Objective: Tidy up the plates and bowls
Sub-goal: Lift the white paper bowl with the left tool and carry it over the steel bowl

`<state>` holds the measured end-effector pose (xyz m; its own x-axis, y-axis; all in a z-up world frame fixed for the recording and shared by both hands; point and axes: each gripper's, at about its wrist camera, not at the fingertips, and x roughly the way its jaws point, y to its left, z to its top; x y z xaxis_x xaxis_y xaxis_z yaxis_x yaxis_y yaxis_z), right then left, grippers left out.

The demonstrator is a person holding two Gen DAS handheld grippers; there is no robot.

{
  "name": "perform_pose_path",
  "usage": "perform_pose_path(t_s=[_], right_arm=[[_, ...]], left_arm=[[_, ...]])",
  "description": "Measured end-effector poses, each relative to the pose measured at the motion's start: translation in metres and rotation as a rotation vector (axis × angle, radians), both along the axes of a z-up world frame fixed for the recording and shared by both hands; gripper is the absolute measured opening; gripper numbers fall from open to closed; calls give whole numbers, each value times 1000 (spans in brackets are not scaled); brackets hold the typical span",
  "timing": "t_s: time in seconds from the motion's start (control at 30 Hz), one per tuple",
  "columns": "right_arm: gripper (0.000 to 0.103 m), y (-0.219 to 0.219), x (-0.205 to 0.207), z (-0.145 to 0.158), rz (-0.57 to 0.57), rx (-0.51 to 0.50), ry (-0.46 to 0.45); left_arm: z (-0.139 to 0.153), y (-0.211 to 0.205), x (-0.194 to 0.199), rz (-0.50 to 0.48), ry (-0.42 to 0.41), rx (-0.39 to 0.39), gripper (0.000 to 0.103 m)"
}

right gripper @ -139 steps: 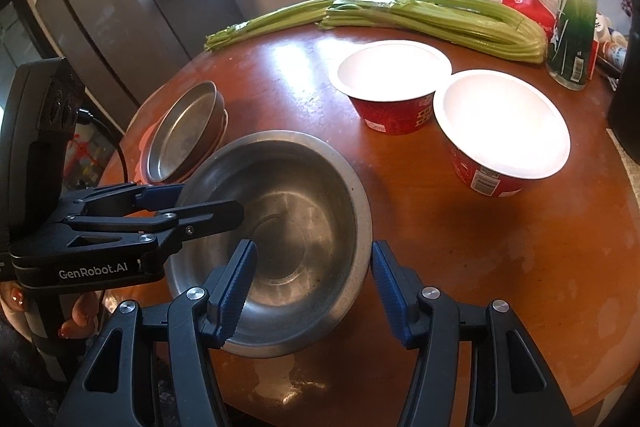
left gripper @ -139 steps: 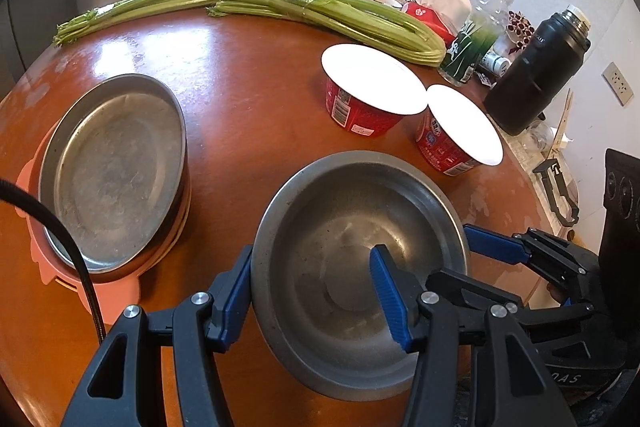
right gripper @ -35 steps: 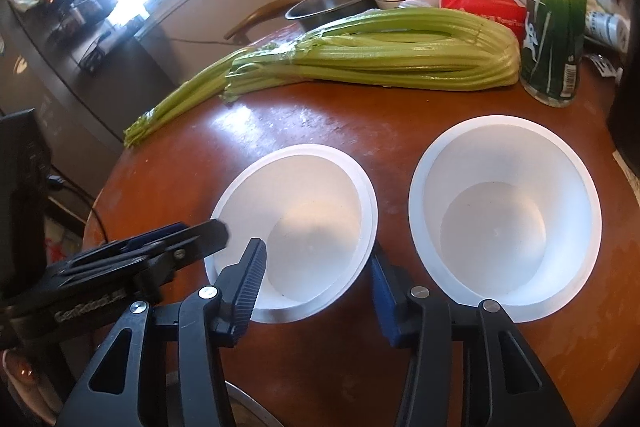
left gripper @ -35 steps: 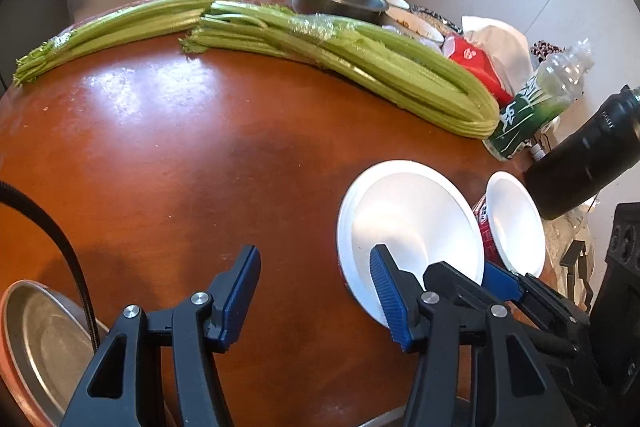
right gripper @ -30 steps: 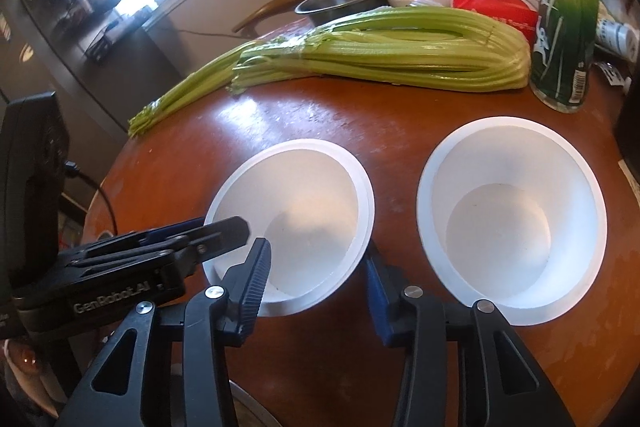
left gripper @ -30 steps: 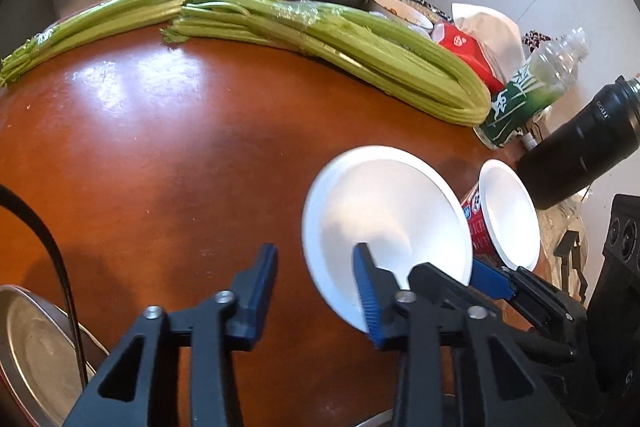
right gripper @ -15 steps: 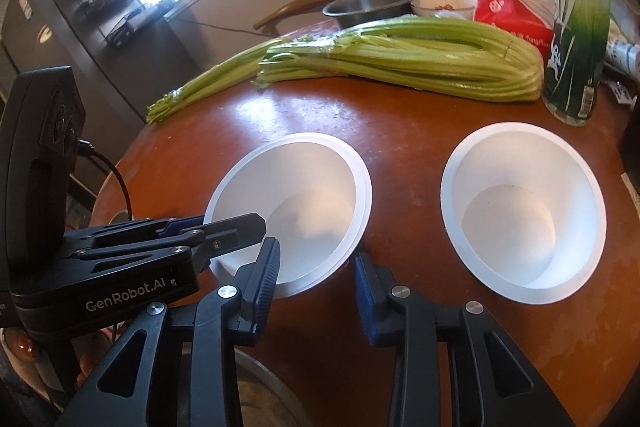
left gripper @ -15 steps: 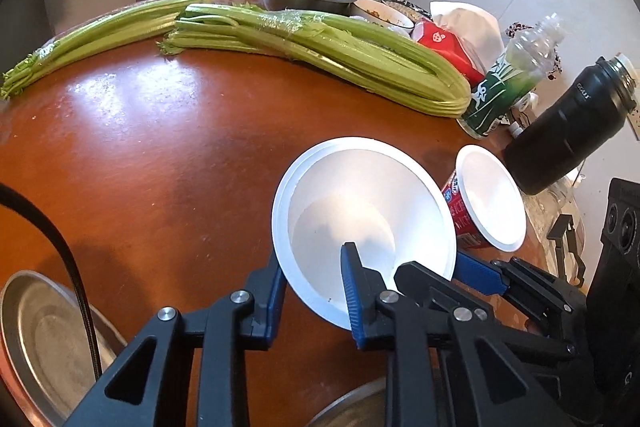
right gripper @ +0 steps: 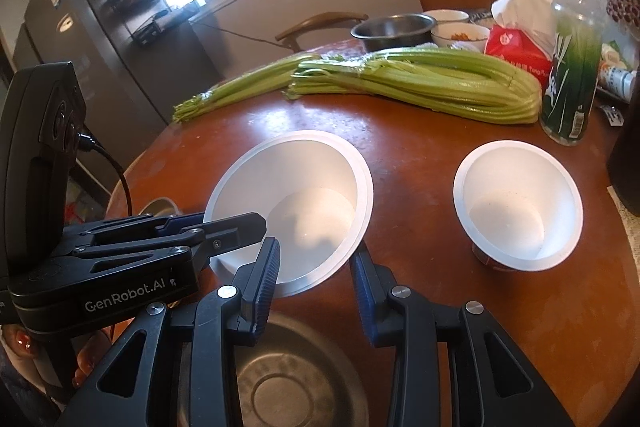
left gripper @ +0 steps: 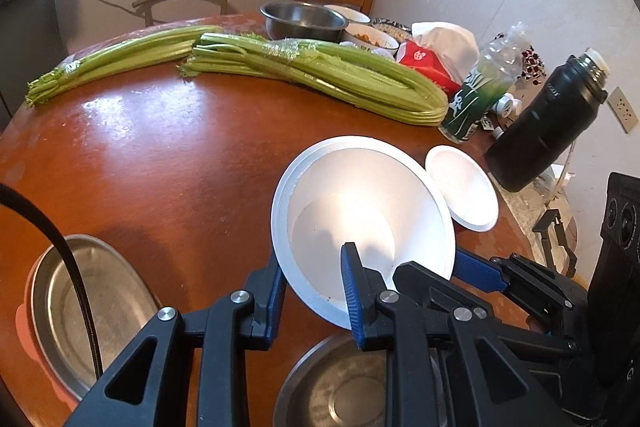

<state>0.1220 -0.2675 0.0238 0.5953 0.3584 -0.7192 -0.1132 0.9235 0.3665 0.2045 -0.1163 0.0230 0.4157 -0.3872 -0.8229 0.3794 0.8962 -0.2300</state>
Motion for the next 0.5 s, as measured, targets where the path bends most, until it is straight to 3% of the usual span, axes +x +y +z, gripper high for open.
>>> perform_pose_path(t_s=[0.5], right_arm=[[39,7,-38,23,16,-7,-56]], left_arm=[[25,10,-44,-1,-62,-14,27]])
